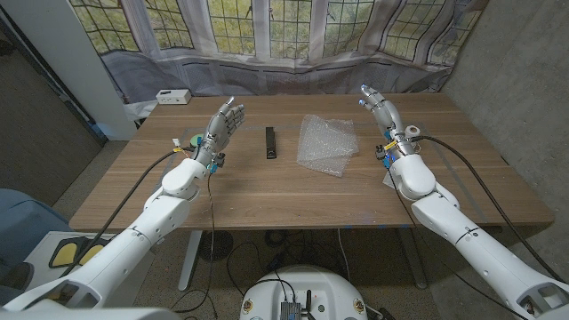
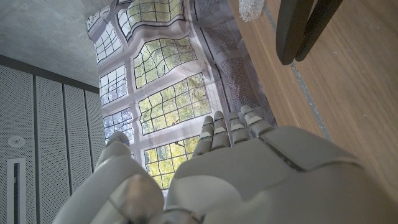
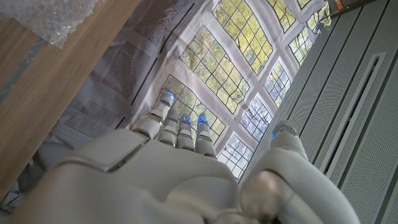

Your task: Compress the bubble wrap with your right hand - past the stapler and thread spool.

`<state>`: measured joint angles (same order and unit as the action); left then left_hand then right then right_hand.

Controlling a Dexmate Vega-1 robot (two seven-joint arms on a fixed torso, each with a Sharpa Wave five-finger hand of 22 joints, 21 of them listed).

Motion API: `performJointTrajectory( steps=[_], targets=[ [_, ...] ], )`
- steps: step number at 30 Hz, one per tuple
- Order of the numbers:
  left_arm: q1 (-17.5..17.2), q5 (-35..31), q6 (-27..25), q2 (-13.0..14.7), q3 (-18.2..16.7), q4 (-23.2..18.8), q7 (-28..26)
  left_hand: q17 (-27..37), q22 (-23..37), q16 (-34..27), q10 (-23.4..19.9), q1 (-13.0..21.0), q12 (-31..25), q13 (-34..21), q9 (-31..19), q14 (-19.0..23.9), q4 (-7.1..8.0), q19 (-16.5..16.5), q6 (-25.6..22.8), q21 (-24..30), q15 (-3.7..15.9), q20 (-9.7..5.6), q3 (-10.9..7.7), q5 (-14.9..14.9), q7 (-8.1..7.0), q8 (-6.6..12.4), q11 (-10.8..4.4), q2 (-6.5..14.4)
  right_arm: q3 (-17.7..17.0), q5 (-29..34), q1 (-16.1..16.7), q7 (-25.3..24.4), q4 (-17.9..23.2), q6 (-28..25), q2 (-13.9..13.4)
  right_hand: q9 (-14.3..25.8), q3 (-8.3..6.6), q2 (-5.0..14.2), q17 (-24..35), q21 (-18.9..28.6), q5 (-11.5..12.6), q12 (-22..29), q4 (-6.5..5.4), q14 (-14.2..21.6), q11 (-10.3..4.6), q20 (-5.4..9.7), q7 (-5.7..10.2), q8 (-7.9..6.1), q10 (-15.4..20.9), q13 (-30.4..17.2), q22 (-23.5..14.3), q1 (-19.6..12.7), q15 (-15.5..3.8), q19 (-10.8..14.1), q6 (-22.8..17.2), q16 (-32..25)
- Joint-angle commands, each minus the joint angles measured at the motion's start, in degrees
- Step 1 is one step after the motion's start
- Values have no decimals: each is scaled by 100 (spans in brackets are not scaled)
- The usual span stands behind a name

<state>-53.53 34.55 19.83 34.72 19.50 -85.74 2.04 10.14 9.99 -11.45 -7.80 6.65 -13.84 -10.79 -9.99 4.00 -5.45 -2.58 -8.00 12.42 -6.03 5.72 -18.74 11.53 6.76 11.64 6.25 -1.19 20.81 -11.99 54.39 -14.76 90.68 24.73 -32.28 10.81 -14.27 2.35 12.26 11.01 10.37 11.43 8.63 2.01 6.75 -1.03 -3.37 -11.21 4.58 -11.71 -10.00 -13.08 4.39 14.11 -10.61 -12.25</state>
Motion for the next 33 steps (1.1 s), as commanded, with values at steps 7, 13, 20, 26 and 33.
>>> performJointTrajectory(
  steps=[7, 13, 20, 26, 33],
  targets=[
    [2, 0, 80, 34, -24, 8, 87, 17, 27, 24, -40, 61, 16, -34, -27, 27, -49, 1, -46, -30, -29, 15, -15, -29, -11, -13, -9, 22, 111, 1115, 3, -528, 415, -563, -185, 15, -47, 27, 6, -9, -15, -13, 24, -70, 15, 15, -23, -58, -69, 4, -6, -134, 35, -37, -163, 31],
    [31, 40, 95, 32, -28, 21, 153, 18, 27, 30, -34, 64, 27, -34, -27, 24, -53, 6, -32, -38, -33, 15, -14, -31, -15, -26, 2, 25, 153, 1318, -27, -579, 541, -782, -256, 17, -73, 39, -4, -9, -18, -16, 39, -99, 4, 23, 21, 14, -100, 11, -5, -204, 35, -68, 6, 46],
    [61, 71, 89, -8, -7, 80, 185, 18, 27, 36, -32, 65, 34, -35, -27, 19, -56, 8, -44, -45, -42, 22, -11, -34, -14, -28, 1, 26, 222, 1522, -92, -622, 666, -1063, -307, 16, -86, 37, -11, -36, -22, -61, 43, -203, 8, 27, 40, 33, -251, 17, -4, -256, 45, -182, 83, 85],
    [99, 91, 119, -61, 25, 171, 239, 18, 28, 38, -33, 66, 40, -35, -27, 23, -59, 13, -50, -51, -34, 30, -9, -36, -11, -31, 2, 27, 346, 1852, -174, -652, 797, -1331, -394, 24, -89, 34, -13, -57, -27, -75, 30, -376, -46, 54, 118, -8, -389, 23, -5, -289, 44, -340, -13, 130],
    [111, 84, 154, -79, 22, 203, 236, 19, 28, 41, -27, 68, 49, -35, -28, 24, -62, 20, -64, -59, -35, 32, -7, -38, -18, -32, 1, 29, 485, 2085, -302, -575, 898, -1633, -468, 24, -99, 37, -16, -25, -25, -45, 27, -354, -71, 57, 150, 92, -385, 29, -4, -329, 18, -334, 297, 98]
  ],
)
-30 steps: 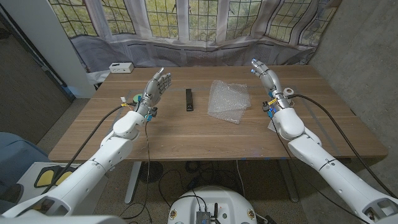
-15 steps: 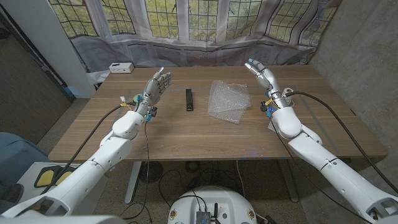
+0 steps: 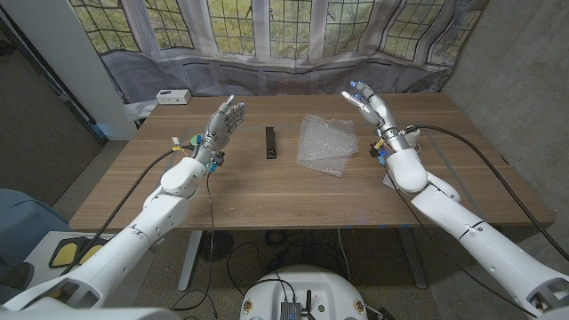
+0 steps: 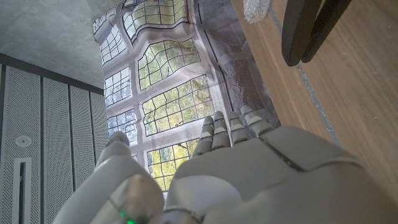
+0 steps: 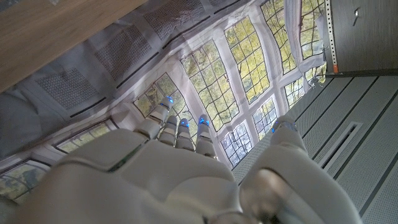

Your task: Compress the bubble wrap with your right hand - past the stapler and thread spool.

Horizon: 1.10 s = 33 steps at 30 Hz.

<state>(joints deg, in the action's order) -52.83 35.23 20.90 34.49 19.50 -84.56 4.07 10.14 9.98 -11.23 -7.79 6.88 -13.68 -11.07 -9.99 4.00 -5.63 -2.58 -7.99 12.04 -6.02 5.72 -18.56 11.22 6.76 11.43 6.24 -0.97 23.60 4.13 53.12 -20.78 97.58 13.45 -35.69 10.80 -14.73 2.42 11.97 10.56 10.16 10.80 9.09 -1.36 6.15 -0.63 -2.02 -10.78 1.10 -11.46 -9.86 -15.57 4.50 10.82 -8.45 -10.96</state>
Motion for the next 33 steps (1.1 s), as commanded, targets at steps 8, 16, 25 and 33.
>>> performJointTrajectory(
  steps=[8, 16, 25, 33],
  targets=[
    [52, 17, 57, -58, 22, 106, 44, 19, 28, 22, -41, 48, 35, -7, -28, 24, -47, 18, -76, -23, -38, 44, -24, -9, -23, -13, 4, 10, 365, 772, -309, 81, 287, -818, -219, 23, -59, 31, 10, 38, -3, 39, -20, 11, -56, 2, 95, 67, -6, 7, -18, -108, 6, 9, 222, -51],
    [49, 11, 14, -36, 19, 67, 21, 19, 29, 22, -49, 50, 40, -8, -28, 33, -50, 17, -98, -28, -30, 48, -22, -11, -43, -12, 6, 15, 516, 980, -460, 190, 298, -1100, -287, 17, -51, 3, 5, 25, -4, 54, -23, -6, -166, -137, 216, 69, 22, 17, -17, -131, 14, -69, 410, -56],
    [66, -22, -14, -13, 33, 7, 15, 19, 29, 21, -57, 53, 44, -8, -28, 45, -53, 12, -114, -30, -32, 56, -22, -13, -44, -12, 20, 20, 723, 1241, -647, 330, 320, -1499, -342, 13, -39, -33, 0, -2, -1, -4, -30, -176, -146, -175, 199, 53, -161, 28, -19, -150, 54, -229, 543, -10],
    [61, -71, -65, 38, 52, -90, 6, 19, 29, 23, -48, 57, 56, -9, -29, 50, -57, 0, -104, -31, -51, 40, -20, -14, -34, -25, 21, 26, 976, 1673, -861, 416, 313, -1853, -374, 10, -41, -43, -5, 12, 3, 14, -26, -168, -166, -137, 104, 14, -144, 32, -19, -175, -15, -240, 500, -26]
  ],
)
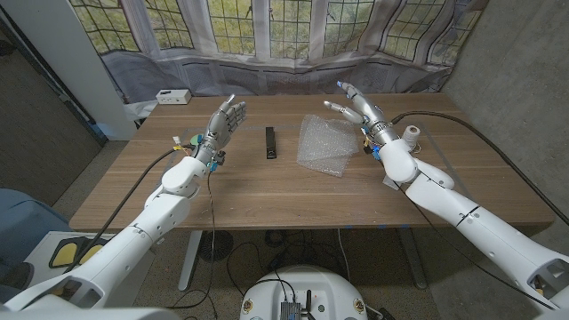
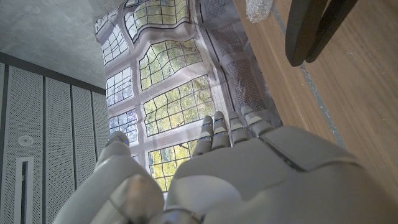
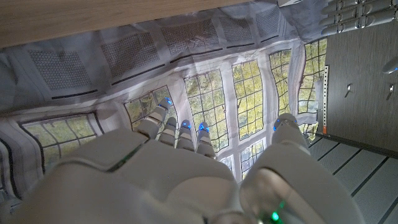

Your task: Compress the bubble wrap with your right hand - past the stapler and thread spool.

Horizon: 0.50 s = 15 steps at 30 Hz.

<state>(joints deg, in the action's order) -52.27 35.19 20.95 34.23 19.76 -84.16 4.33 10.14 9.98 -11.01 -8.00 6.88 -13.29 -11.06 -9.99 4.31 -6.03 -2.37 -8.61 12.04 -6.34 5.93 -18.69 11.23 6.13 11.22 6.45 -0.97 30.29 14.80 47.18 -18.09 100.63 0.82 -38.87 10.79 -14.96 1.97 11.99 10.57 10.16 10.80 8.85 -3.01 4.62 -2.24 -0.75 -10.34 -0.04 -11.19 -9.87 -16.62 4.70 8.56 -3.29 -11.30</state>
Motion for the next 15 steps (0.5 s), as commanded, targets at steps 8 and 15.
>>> performJointTrajectory(
  steps=[8, 15],
  targets=[
    [15, -89, -32, 91, 15, -100, 10, 19, 29, 0, -45, 59, 17, -10, -29, 31, -20, -30, -27, -32, -6, 30, -6, -17, 19, -15, -4, 31, 514, 846, -477, 331, -20, -850, -51, 8, -11, -17, -10, -4, 3, -3, -4, -65, 0, 1, 12, -16, -107, 9, -18, -81, -15, -104, 60, 20],
    [77, -121, -14, 97, 57, -55, 98, 19, 29, -4, -72, 62, 14, -10, -29, 51, -24, -41, 19, -31, -10, 19, -4, -18, 24, -35, 11, 33, 700, 1075, -655, 528, -33, -1103, -43, 8, -2, -30, -10, -11, 1, -15, -14, -125, -19, -46, 87, 8, -176, 10, -19, -79, 25, -185, 183, 27]
  ],
)
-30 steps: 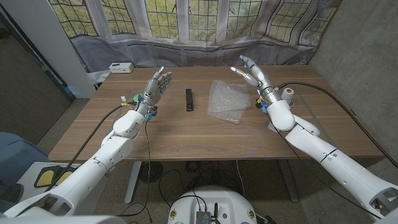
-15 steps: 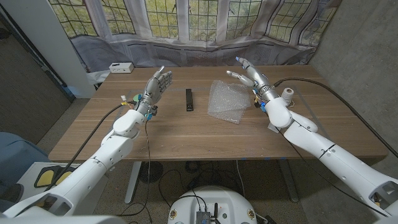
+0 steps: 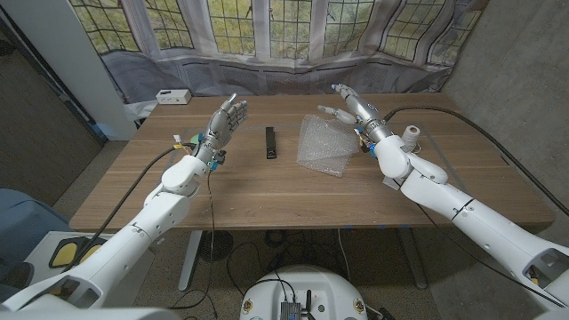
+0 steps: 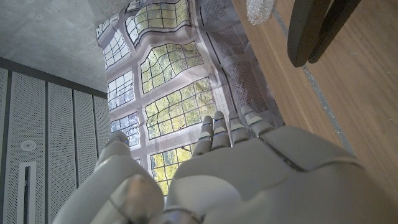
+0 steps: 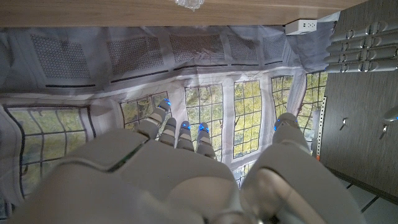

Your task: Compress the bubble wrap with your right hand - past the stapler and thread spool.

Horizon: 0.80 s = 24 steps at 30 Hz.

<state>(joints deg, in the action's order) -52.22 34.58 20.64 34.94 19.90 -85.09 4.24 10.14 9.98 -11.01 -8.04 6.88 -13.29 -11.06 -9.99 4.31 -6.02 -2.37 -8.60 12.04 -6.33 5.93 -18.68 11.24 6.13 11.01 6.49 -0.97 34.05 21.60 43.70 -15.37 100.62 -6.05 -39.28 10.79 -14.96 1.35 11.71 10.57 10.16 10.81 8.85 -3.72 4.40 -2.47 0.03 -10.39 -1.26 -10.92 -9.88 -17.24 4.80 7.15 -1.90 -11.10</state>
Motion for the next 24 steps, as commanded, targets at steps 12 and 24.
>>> performJointTrajectory(
  steps=[12, 24],
  targets=[
    [77, -25, 74, -54, 35, 119, 73, 18, 29, 0, -80, 66, 18, -10, -28, 57, -29, -52, 10, -33, -2, 18, -2, -20, 30, -13, -10, 36, 682, 787, -644, 801, -26, -1117, 58, 10, 6, 28, 22, -17, 0, -20, -29, -139, 36, -52, -20, -20, -140, -18, -20, -12, 13, -145, 40, 13],
    [5, -8, 26, -46, 9, 56, -20, 18, 29, 3, -82, 69, 26, -10, -28, 59, -33, -46, 2, -40, 2, 31, 0, -21, 35, -11, -25, 39, 1031, 1138, -958, 1185, -157, -1499, 125, 11, 18, 23, 27, 0, -4, -18, -44, -166, 30, -44, -36, -15, -189, -20, -20, 6, 11, -159, 92, 3]
  ],
)
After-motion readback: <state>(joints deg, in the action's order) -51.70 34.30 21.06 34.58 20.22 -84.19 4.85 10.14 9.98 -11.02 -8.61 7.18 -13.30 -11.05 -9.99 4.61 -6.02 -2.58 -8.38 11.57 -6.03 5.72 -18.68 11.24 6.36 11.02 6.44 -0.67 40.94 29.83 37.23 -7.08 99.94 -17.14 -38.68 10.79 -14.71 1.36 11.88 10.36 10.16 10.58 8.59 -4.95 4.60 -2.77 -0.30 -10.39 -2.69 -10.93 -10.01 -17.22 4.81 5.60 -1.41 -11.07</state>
